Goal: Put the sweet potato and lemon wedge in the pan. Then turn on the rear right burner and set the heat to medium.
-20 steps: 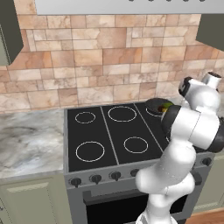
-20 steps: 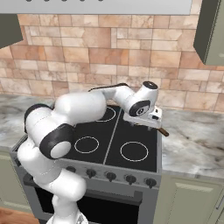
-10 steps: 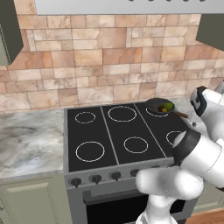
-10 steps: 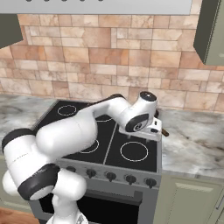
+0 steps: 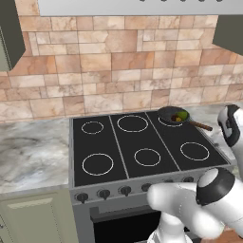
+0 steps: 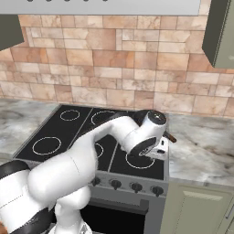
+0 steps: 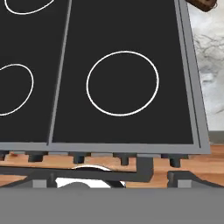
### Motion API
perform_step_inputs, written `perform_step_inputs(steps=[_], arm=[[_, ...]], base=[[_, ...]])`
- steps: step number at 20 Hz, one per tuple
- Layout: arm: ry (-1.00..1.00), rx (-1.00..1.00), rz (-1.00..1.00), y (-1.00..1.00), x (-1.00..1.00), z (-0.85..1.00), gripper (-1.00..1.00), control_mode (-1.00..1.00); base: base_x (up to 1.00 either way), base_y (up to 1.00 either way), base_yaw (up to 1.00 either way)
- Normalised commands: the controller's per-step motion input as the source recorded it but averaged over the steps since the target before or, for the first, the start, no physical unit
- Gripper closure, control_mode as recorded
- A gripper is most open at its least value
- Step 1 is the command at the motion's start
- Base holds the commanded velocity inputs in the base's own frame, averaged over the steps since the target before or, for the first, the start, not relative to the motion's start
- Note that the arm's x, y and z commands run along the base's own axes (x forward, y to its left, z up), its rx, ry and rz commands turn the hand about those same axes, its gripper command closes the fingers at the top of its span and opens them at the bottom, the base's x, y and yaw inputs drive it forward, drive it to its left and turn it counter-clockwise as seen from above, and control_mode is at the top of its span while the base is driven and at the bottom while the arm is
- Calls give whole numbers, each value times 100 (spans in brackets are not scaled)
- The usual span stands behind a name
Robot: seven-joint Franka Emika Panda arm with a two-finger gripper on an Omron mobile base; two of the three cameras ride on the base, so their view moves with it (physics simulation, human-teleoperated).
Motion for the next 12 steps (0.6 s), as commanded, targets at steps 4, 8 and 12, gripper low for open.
perform_step_inputs(steps=[4, 8, 12], arm=[[-30, 11, 3, 0, -56, -41, -100, -100], [-33, 10, 2, 1, -51, -43, -100, -100], [-36, 7, 1, 9, -37, -33, -100, -100]], base=[[0, 0, 0], [0, 0, 0], [0, 0, 0]])
